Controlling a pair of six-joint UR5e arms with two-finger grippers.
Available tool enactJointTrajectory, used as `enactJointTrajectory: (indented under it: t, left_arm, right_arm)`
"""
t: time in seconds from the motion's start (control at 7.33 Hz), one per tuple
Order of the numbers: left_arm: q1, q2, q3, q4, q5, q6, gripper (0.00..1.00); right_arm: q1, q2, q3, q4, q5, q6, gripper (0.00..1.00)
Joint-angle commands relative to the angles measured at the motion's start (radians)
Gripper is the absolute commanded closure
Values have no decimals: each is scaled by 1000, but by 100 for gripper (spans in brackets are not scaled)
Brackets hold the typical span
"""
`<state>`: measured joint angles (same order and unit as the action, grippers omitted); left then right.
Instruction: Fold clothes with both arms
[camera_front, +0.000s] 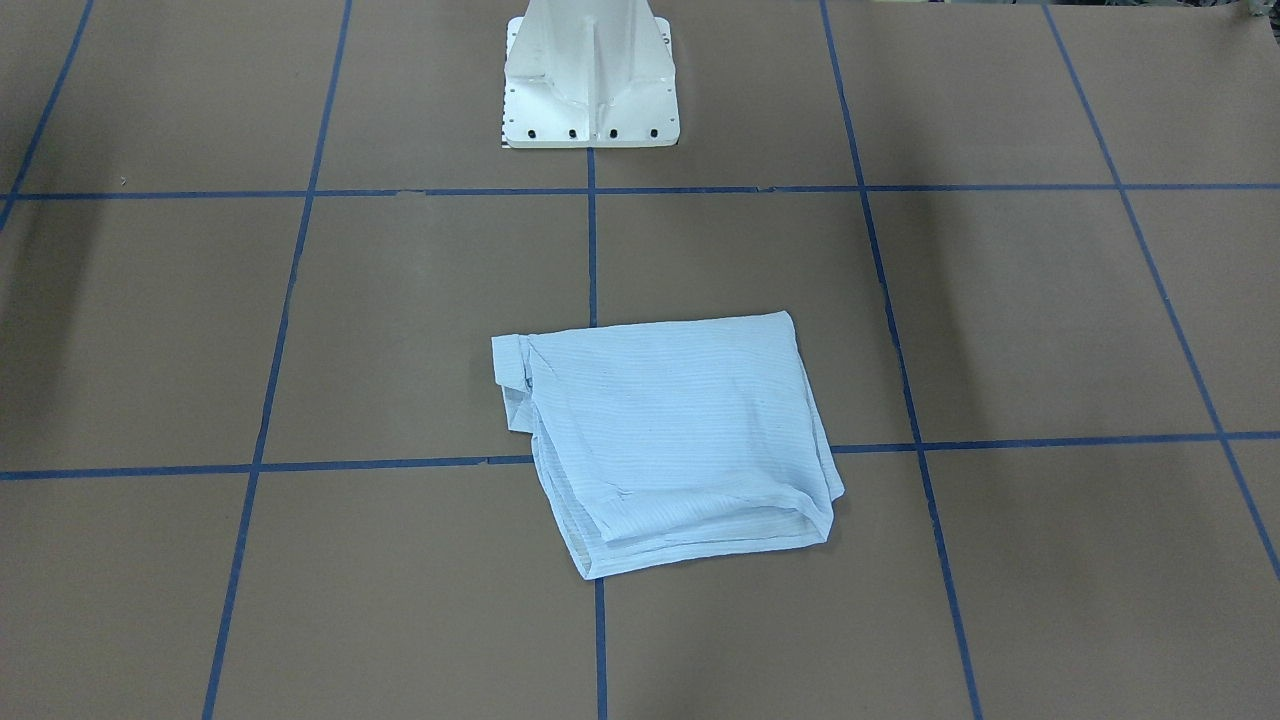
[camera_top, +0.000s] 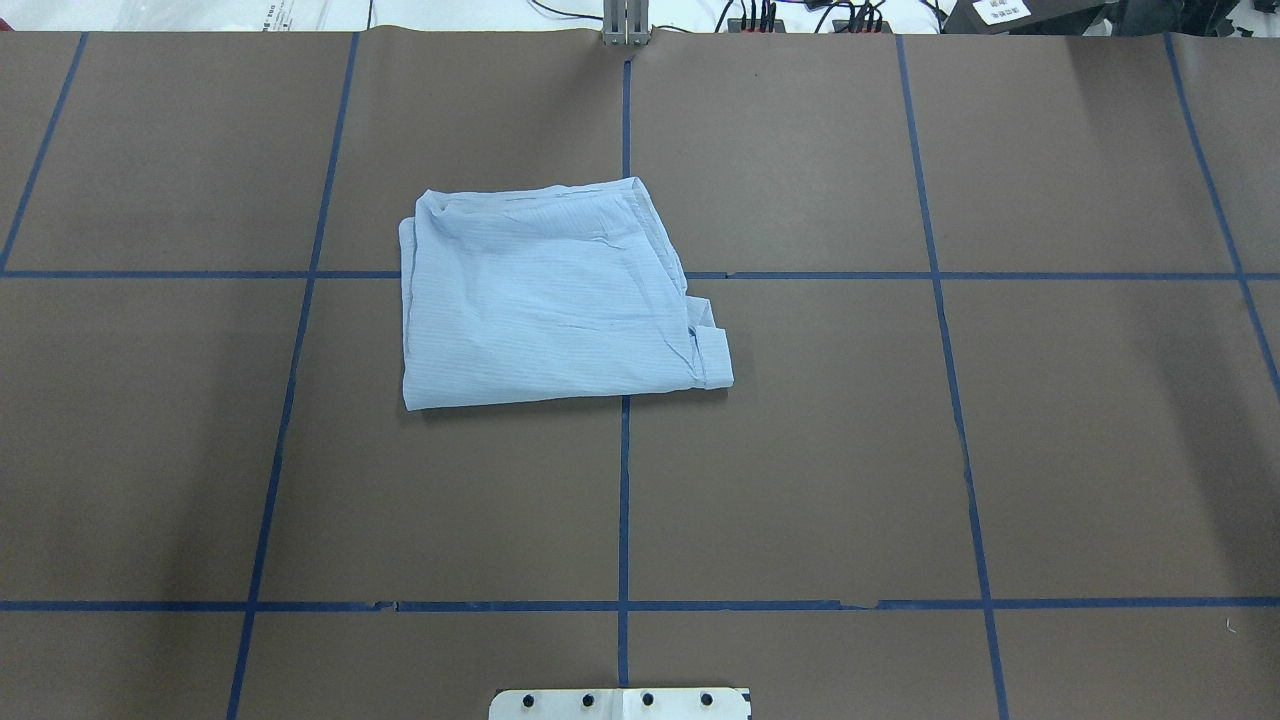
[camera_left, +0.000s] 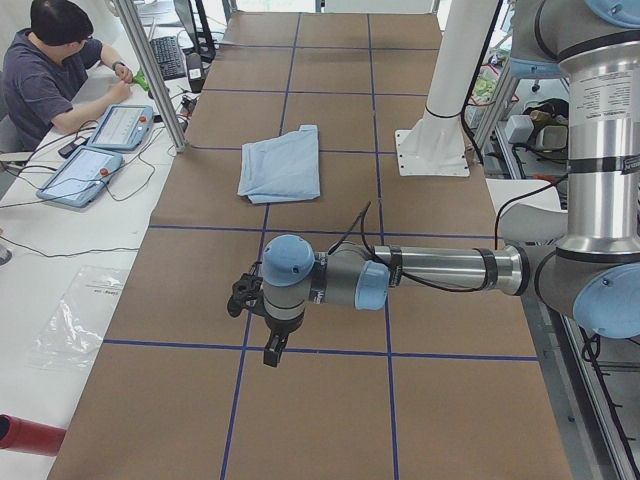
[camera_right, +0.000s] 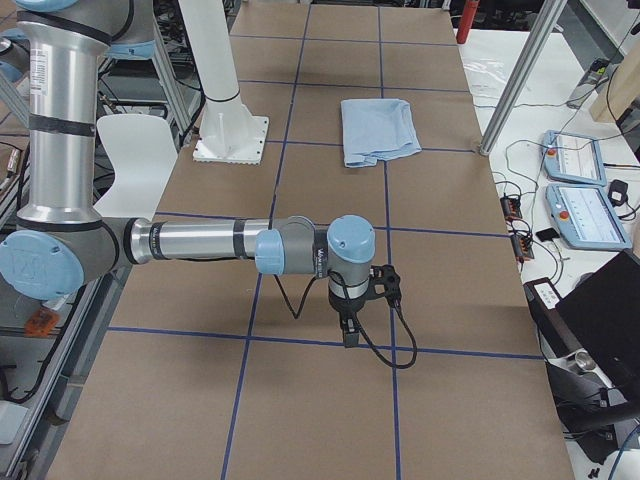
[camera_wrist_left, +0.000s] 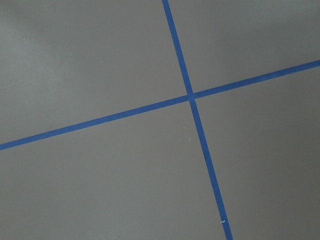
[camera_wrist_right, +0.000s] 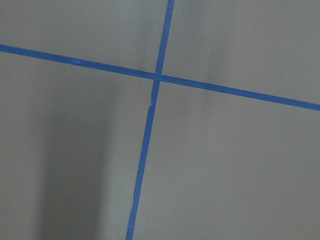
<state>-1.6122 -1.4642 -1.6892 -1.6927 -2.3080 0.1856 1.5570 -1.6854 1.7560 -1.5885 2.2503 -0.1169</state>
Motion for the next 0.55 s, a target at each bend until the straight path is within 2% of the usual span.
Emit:
enactJointTrajectory:
  t: [0.0, 0.41]
  left_arm:
    - [0, 11, 0, -1, -1, 0, 0]
    - [0, 12, 0, -1, -1, 0, 0]
  right_arm:
    - [0, 0, -3, -1, 0, -1, 0]
    - [0, 0, -10, 1, -3, -6, 0]
